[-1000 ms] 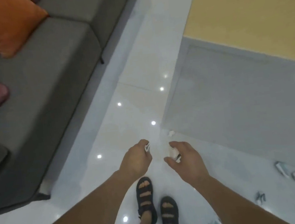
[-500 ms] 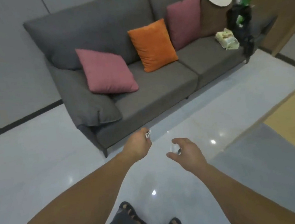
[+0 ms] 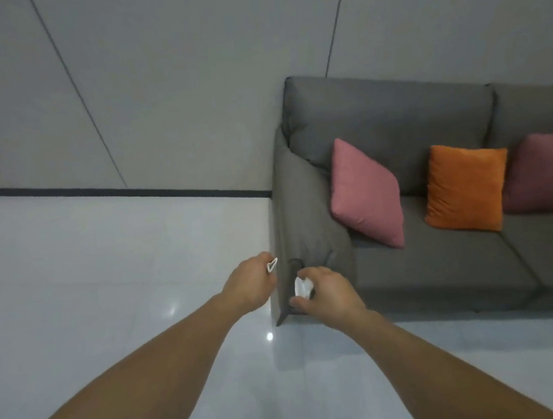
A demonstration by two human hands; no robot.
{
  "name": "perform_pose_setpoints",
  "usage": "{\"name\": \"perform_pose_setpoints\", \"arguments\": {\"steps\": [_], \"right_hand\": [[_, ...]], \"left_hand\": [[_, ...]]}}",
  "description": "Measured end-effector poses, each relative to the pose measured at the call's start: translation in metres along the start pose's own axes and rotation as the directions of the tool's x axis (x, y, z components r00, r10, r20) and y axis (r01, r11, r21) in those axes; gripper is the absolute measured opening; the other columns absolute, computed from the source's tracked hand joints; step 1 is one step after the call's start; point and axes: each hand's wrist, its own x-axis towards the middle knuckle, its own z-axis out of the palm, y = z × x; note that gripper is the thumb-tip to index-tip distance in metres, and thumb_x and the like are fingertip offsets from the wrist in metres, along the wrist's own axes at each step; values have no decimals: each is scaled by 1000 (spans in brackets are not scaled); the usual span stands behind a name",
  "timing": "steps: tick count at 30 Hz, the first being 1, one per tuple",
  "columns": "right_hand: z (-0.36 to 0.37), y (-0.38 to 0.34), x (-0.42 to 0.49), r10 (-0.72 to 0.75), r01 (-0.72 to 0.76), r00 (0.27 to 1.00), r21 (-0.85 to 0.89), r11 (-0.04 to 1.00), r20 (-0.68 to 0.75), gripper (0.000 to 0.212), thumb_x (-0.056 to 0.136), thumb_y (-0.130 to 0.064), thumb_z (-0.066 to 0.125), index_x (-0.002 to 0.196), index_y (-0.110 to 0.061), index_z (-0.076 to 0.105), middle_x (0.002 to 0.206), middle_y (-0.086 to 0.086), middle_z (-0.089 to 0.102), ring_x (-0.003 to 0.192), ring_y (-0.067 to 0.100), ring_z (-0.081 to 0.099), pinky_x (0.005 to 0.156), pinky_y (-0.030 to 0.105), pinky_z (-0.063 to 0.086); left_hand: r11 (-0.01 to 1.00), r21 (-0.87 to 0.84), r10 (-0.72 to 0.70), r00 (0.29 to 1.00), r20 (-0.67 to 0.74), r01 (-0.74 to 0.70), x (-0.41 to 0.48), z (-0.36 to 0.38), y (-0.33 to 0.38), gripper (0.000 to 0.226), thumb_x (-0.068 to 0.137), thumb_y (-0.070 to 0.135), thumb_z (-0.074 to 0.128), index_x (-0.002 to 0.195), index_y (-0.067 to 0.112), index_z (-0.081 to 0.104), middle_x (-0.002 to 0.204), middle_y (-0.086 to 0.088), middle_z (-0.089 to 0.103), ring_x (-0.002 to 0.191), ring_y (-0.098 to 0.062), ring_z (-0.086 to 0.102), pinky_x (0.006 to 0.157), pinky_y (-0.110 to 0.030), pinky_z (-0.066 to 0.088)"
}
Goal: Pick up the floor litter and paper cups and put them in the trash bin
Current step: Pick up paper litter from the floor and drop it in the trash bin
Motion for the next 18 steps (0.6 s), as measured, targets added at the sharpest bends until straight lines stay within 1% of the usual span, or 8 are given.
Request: {"name": "perform_pose_setpoints", "arguments": {"steps": [3,6,10,13,16,18], "right_hand": [[5,-55,48,-100,102,994,-44,994,38,60,81,-51,67,133,-24,53,129,-2,56,106,18,58,90,28,45],[14,-106,90,-182,190,979,-86,978,97,59,82,-52,66,133,-25,51,124,-2,56,98,16,59,84,27,46],[31,-167,146,-305,327,939,-130,936,161,59,84,-54,65,133,-26,51,125,-4,56,98,16,60,83,26,45],[47,-207,190,-381,417,895,-133,899,234,59,83,-55,64,133,-26,51,124,-4,57,98,16,59,80,24,41],[59,-247,242,-448,500,846,-135,855,290,59,84,-53,65,133,-24,51,123,-2,57,101,17,59,81,23,40],[63,-277,277,-492,548,812,-123,827,314,59,84,-53,65,134,-24,50,124,-2,57,103,17,58,80,22,38]], "left_hand": [[996,-21,-92,994,-54,91,8,-43,-49,22,95,21,46,115,17,54,102,-8,65,79,-23,57,63,-27,40],[983,-43,-183,977,-111,179,15,-84,-95,23,94,20,46,115,17,55,103,-7,64,85,-25,60,66,-28,43],[954,-73,-298,936,-186,289,29,-131,-150,25,94,18,45,117,16,54,105,-9,65,89,-28,61,73,-31,48],[926,-96,-376,900,-219,364,45,-155,-185,24,94,19,45,116,16,54,104,-8,65,90,-28,61,78,-33,50],[898,-123,-440,862,-253,423,64,-182,-219,23,94,19,45,115,16,55,102,-8,65,88,-27,61,74,-31,49],[869,-160,-495,819,-289,469,75,-203,-239,23,95,19,45,115,15,55,100,-8,66,86,-27,61,71,-30,47]]}}
